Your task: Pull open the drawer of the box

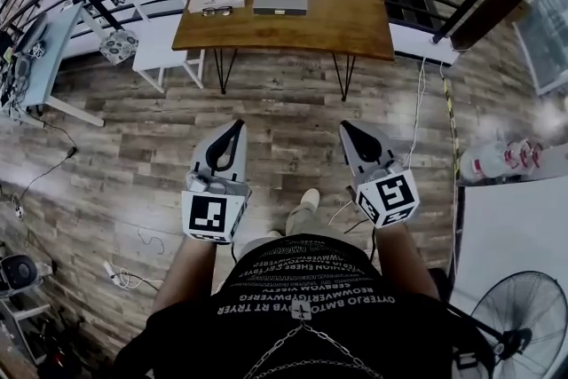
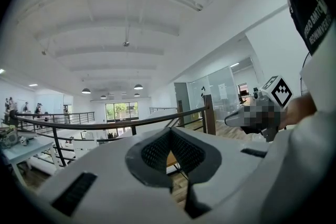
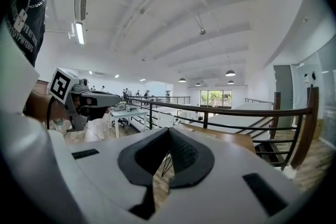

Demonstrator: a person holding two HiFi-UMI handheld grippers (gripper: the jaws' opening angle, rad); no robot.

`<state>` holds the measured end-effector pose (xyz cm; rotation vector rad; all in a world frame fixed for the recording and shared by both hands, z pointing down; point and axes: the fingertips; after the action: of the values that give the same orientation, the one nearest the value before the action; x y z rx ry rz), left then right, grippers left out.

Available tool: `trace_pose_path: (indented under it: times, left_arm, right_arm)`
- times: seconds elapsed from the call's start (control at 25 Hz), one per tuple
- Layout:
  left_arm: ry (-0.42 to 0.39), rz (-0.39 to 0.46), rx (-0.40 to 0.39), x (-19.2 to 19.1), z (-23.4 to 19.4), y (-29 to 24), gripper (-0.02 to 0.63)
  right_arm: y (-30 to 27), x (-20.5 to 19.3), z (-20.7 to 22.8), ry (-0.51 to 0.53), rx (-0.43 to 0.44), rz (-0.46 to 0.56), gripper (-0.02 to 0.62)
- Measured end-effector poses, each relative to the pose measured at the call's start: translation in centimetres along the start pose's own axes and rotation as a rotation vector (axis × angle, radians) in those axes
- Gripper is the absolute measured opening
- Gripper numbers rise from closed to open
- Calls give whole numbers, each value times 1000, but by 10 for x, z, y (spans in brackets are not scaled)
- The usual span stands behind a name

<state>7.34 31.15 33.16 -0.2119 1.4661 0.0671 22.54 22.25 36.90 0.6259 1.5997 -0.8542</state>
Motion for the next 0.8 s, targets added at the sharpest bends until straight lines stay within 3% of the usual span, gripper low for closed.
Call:
trace_pose_path:
  times: [0.36, 0.8]
  left_arm:
    - [12, -25, -21, -13, -11, -39, 6]
    - [15, -53, 7, -13, -33, -62, 6]
  right_arm:
    - [-28, -5, 18, 4, 15, -16, -3]
    - [-62, 12, 32, 4, 56, -3, -3]
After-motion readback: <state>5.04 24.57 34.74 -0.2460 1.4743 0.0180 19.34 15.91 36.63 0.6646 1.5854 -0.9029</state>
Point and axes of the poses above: the fingertips, and each gripper's own axes: y backward along the fingers, z to its right, x out of its top, and after that the axes turned 11 degrees about -x, right-handed
